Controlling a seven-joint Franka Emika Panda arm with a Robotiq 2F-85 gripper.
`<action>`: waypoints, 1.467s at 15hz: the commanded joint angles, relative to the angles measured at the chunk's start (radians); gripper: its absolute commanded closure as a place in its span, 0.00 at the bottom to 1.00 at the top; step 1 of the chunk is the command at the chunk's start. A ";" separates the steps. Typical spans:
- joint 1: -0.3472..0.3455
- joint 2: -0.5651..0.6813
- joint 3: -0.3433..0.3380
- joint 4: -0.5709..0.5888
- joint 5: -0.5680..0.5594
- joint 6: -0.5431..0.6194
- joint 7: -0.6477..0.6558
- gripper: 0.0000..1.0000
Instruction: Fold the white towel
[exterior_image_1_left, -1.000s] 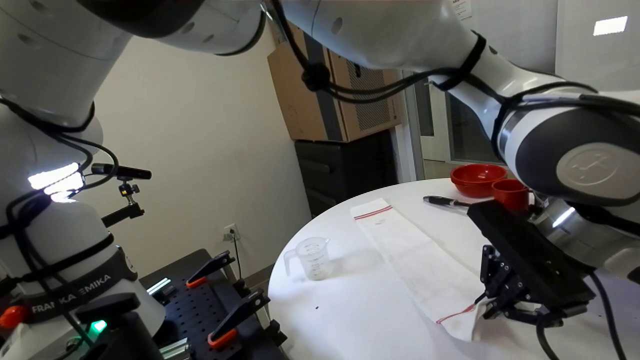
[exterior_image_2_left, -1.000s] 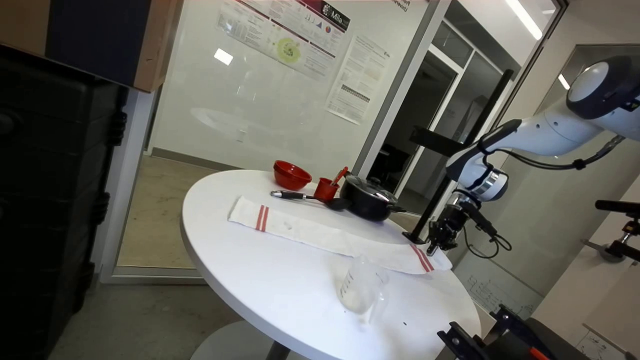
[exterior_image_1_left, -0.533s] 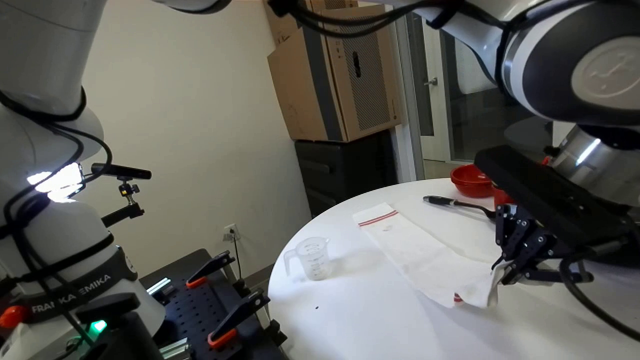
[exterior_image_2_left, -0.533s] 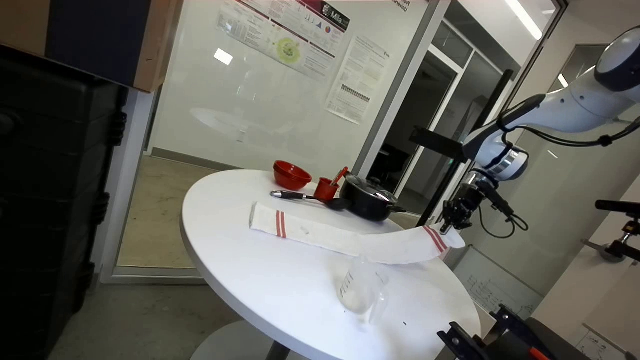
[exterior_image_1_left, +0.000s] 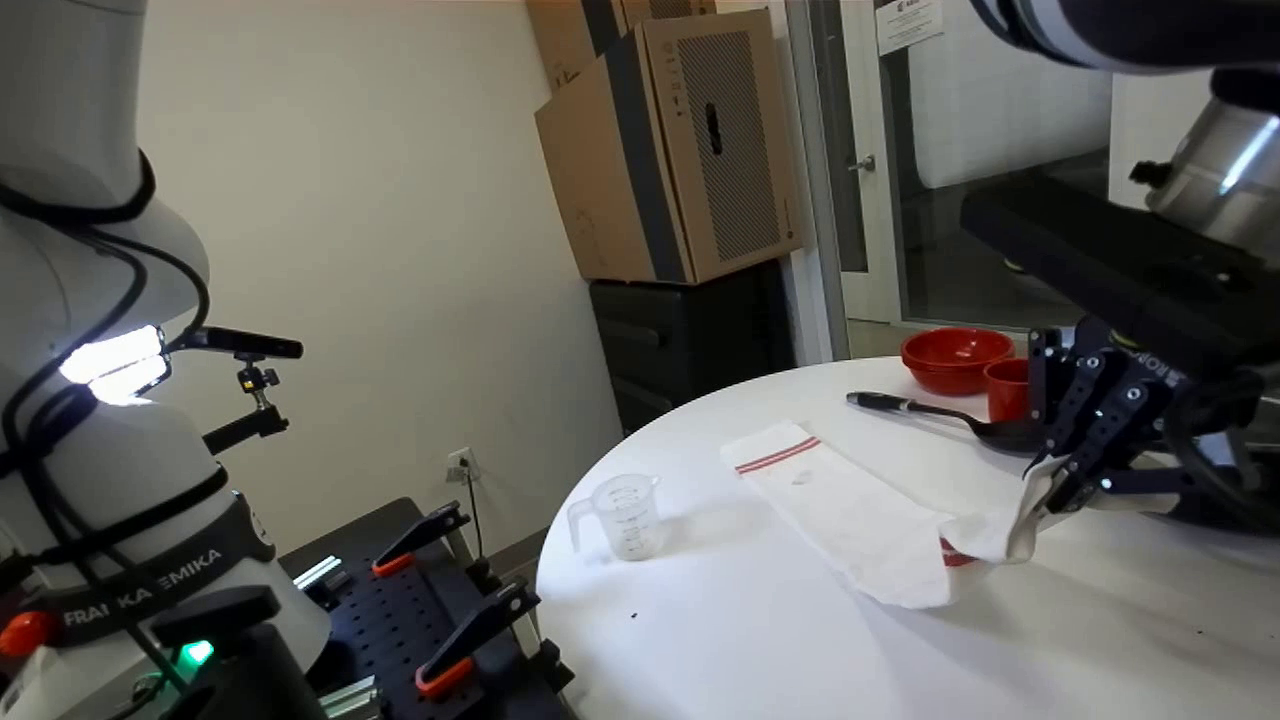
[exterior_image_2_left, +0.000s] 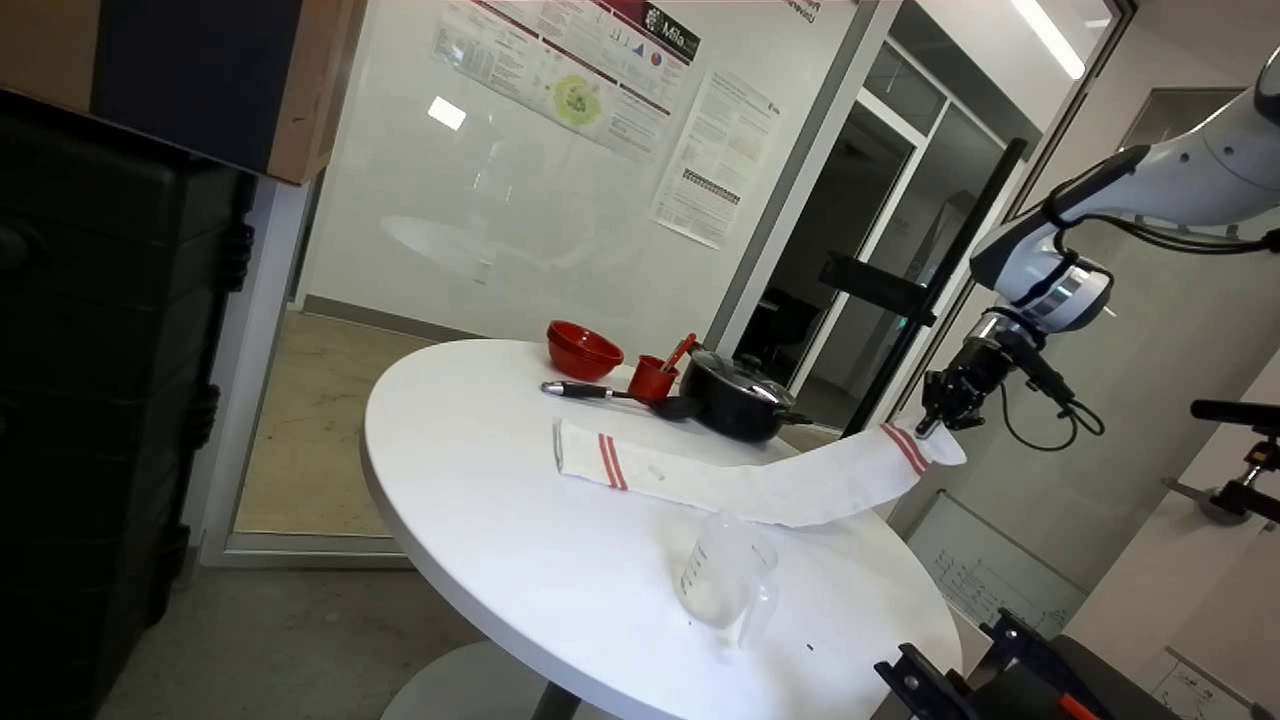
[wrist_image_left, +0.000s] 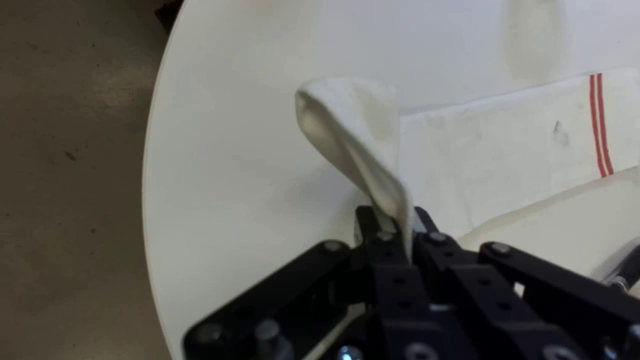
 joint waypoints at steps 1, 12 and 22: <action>-0.032 -0.081 -0.018 -0.072 0.055 -0.009 -0.026 0.99; 0.132 -0.265 -0.042 -0.223 -0.019 0.061 0.075 0.99; 0.610 -0.412 -0.048 -0.428 -0.291 0.142 0.398 0.99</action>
